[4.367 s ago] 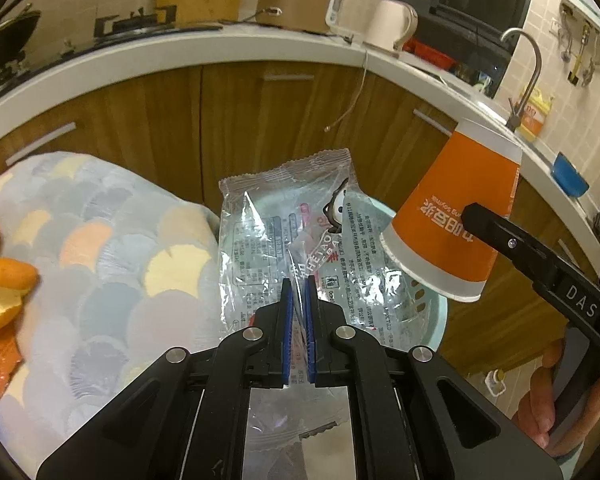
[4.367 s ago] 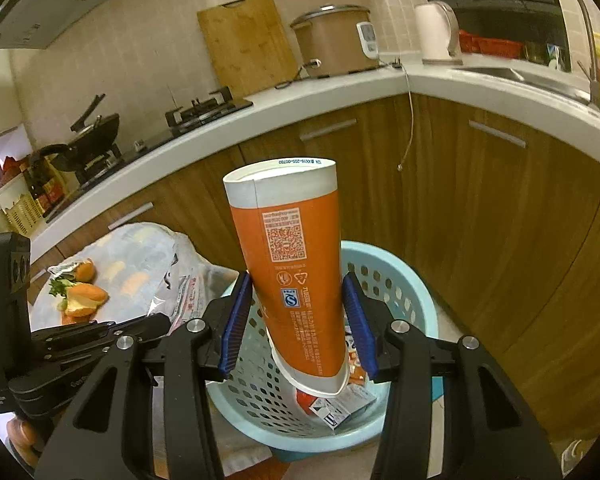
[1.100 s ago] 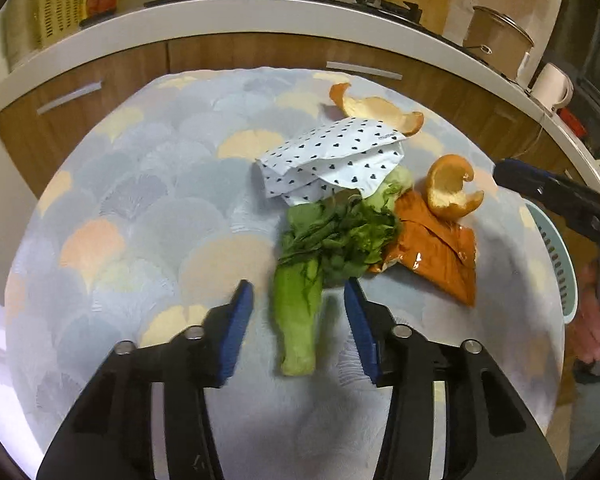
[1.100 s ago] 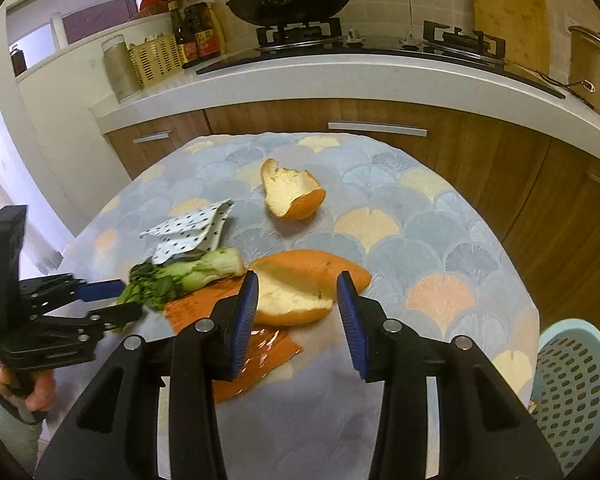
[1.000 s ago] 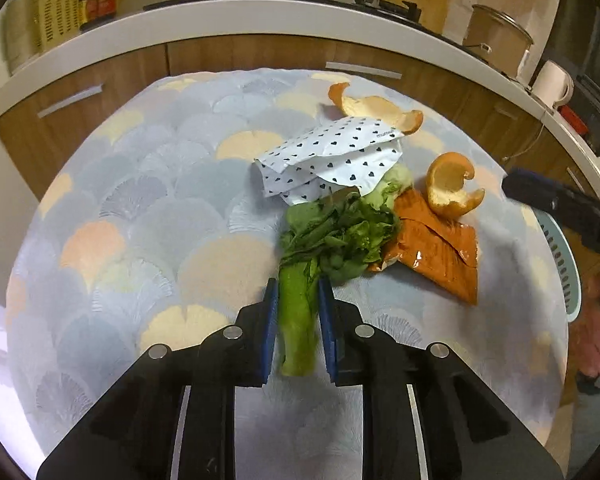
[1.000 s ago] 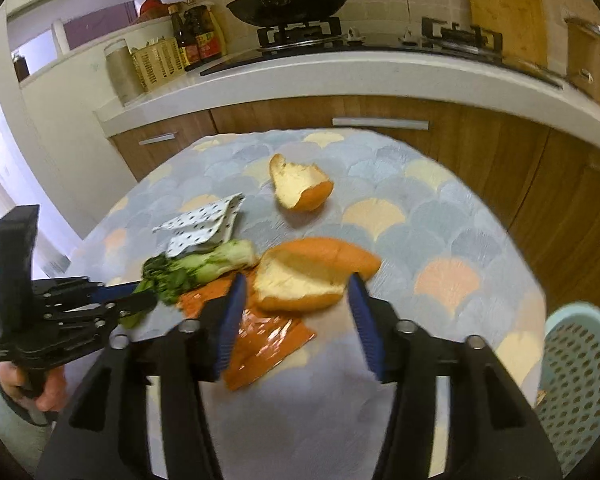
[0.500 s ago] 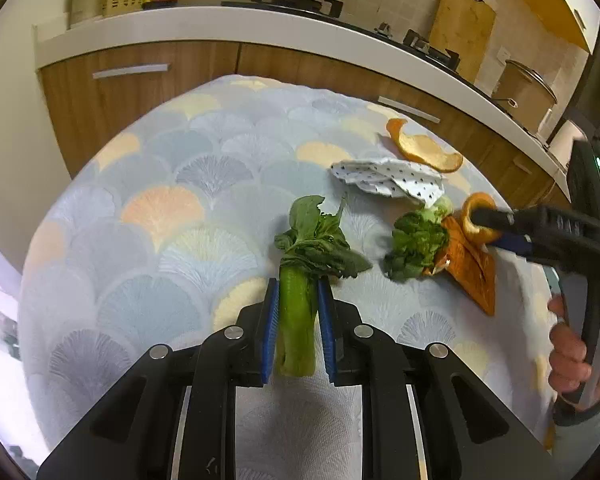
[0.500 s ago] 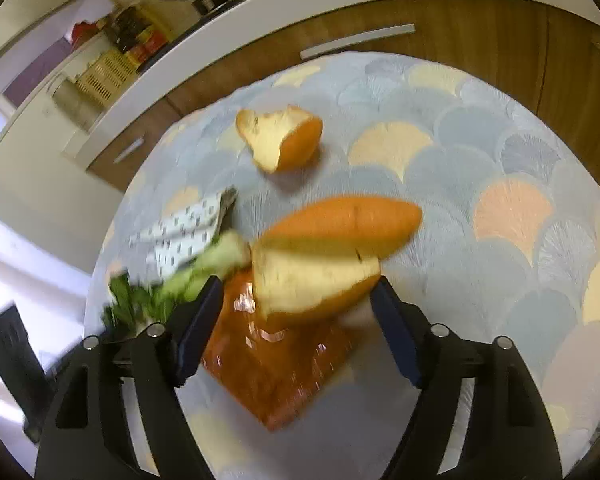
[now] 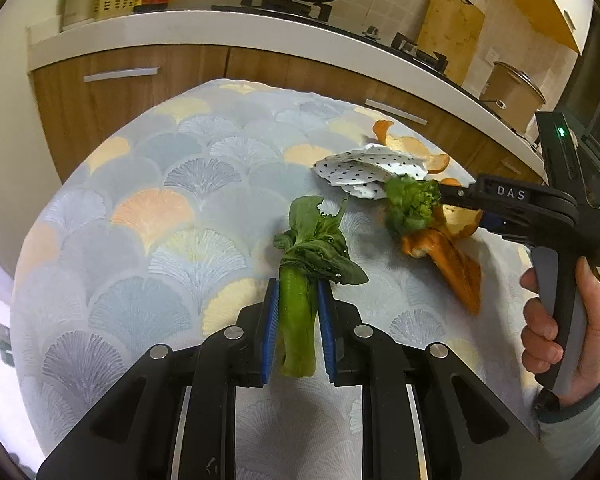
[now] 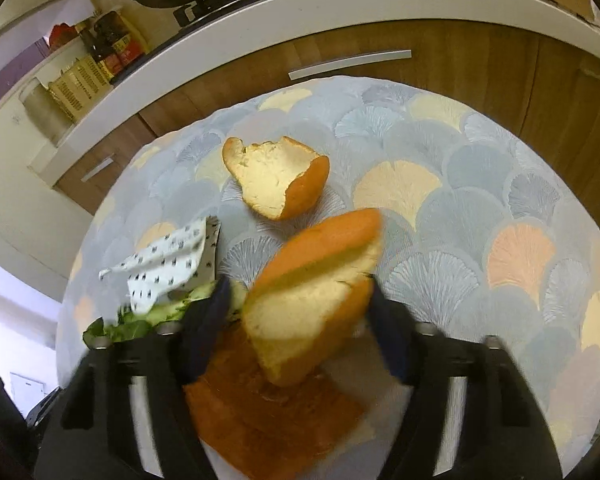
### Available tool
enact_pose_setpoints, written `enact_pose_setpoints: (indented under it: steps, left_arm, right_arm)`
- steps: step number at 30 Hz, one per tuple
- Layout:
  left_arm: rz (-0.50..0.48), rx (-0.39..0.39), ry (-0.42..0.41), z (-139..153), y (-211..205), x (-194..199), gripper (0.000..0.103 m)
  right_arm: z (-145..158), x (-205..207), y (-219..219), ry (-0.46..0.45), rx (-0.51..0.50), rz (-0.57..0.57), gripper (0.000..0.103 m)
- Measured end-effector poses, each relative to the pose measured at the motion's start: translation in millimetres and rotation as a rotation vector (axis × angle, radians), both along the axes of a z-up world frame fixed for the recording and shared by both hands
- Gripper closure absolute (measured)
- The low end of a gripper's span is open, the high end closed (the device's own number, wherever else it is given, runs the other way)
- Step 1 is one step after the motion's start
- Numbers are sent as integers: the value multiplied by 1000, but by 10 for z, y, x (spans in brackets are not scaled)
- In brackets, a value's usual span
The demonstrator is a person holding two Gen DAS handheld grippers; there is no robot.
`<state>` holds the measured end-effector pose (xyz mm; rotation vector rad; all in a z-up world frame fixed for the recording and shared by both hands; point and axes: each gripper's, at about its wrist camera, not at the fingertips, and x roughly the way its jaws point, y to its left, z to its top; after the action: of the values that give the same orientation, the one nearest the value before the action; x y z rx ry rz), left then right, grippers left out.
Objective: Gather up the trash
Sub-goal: 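Carry the bok choy and orange peel with both tools over the basket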
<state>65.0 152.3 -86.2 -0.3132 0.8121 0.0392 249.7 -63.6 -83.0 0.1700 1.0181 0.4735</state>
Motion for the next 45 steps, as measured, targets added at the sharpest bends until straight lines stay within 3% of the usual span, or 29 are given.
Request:
enact_pose_setpoints:
  steps: [4,7,17,29,35,45]
  left_arm:
    - [7,2,-1,10,6,-12,86]
    - [8,-12,-9,51,-4,-38,86]
    - [-95,13,-106,495,-533,-20,86]
    - [-356,-64,-100,632,-1697,371,86]
    - [-465,-54,-71,581,-2360,609,86]
    - [-603,-26,-12,388,-3349,988,86]
  right_arm:
    - [21,-32,-63,-12,4,23,78]
    - [106,-110,-115,-39,11,39,86]
    - [480,-392,-624,-146,65,-8,88]
    - [849,-786,-1696,-293,22,-146,88]
    - [810,-897,-2377,-309,9,-249,88]
    - [450,-960,-3336,-243,26,-387,88]
